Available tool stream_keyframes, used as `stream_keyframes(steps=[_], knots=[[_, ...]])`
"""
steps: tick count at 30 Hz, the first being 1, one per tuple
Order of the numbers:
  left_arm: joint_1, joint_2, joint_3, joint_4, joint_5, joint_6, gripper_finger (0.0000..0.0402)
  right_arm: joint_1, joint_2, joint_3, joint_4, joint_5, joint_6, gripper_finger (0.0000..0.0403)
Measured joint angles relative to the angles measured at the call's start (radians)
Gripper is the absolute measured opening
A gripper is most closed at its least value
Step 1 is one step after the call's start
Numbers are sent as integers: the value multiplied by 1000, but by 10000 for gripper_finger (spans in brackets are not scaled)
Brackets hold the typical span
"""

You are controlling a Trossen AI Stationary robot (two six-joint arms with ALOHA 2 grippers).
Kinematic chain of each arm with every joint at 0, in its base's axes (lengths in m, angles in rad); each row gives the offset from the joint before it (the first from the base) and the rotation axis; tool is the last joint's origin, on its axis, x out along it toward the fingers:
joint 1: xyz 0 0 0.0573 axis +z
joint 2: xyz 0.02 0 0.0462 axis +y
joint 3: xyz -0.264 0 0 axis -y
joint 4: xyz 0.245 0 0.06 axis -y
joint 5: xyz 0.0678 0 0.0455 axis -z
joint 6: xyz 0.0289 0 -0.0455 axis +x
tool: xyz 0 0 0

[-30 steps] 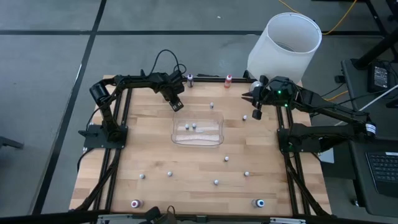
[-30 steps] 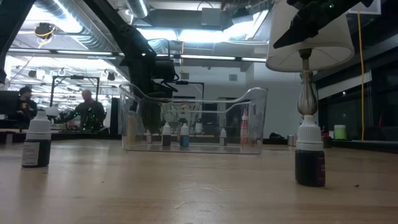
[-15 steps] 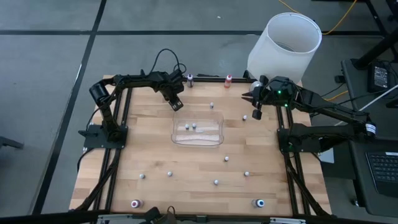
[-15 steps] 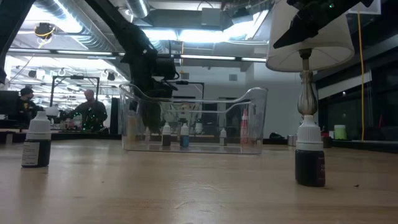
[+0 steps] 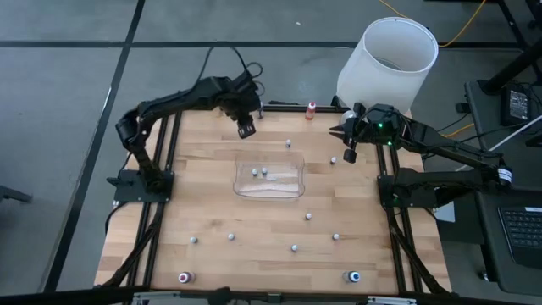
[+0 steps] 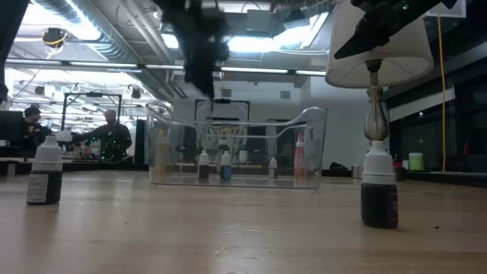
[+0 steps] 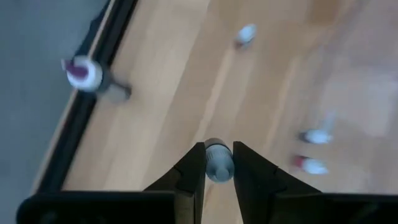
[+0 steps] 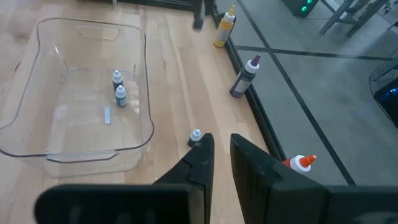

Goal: Pick & Place food coloring
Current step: Put the green food coloring bottle into the transparent bin

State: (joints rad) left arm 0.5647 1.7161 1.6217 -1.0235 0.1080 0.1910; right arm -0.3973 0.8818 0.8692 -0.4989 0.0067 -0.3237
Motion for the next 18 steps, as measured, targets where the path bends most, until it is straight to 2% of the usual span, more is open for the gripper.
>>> stream_keyframes(steps=[4, 10, 18], knots=[[-47, -20, 140, -121, 48, 57, 63, 0, 0, 0, 0, 0, 0, 58], [-139, -42, 287, -290, 49, 121, 63, 0, 0, 0, 0, 0, 0, 58], [-229, -107, 313, -307, 41, 95, 63, 0, 0, 0, 0, 0, 0, 58]])
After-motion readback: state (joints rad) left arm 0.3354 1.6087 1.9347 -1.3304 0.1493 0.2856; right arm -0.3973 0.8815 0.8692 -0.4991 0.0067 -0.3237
